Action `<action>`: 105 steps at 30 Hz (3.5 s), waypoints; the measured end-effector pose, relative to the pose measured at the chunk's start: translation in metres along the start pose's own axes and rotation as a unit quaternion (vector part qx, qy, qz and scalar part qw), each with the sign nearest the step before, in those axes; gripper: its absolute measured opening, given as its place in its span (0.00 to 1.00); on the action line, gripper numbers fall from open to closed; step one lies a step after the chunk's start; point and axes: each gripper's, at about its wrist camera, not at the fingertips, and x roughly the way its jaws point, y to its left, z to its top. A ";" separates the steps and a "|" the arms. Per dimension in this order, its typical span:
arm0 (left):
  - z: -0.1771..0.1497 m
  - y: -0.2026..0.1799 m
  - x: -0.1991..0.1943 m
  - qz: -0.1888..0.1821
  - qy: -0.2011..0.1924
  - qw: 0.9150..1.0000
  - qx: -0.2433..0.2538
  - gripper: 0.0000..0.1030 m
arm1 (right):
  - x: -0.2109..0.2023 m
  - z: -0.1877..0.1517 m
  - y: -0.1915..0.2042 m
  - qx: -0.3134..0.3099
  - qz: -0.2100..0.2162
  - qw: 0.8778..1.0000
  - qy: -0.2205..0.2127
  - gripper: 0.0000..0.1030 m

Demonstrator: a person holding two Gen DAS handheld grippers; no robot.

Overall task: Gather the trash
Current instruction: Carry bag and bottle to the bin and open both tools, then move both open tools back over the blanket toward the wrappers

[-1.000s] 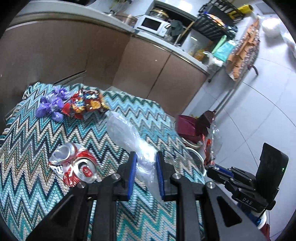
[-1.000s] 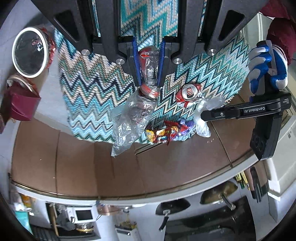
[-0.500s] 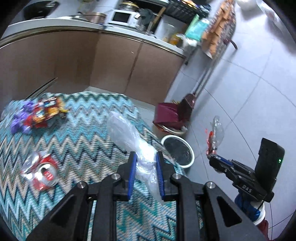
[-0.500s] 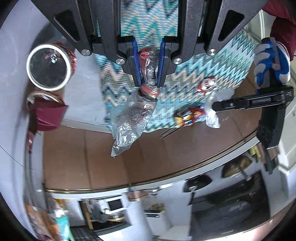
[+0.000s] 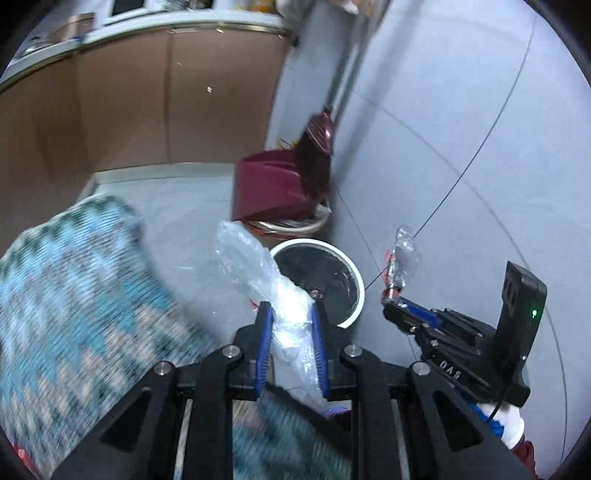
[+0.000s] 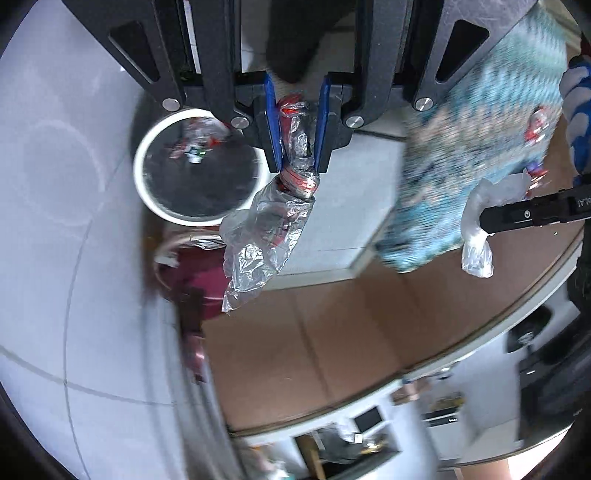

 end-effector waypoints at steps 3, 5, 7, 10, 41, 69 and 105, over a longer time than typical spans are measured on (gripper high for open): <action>0.024 -0.011 0.054 -0.009 0.024 1.000 0.009 0.19 | 0.030 0.008 -0.029 0.011 -0.019 1.000 0.015 0.17; 0.039 -0.017 0.088 -0.013 0.040 0.999 0.010 0.19 | 0.052 0.013 -0.047 0.022 -0.027 0.999 0.026 0.18; 0.050 -0.018 0.117 -0.020 0.054 0.998 0.010 0.22 | 0.067 0.017 -0.059 0.026 -0.036 0.998 0.035 0.18; 0.064 -0.019 0.154 -0.024 0.067 0.997 0.004 0.22 | 0.091 0.022 -0.076 0.031 -0.045 0.997 0.049 0.18; 0.029 -0.012 0.043 0.006 -0.048 0.999 -0.022 0.40 | -0.006 0.020 -0.014 -0.005 -0.105 0.994 -0.023 0.88; -0.169 0.088 -0.248 0.200 -0.226 0.951 -0.072 0.57 | -0.170 -0.013 0.208 -0.147 0.045 0.977 -0.147 1.00; -0.258 0.257 -0.268 0.276 -0.203 0.921 -0.184 0.58 | -0.040 0.000 0.359 -0.273 0.116 0.954 -0.034 1.00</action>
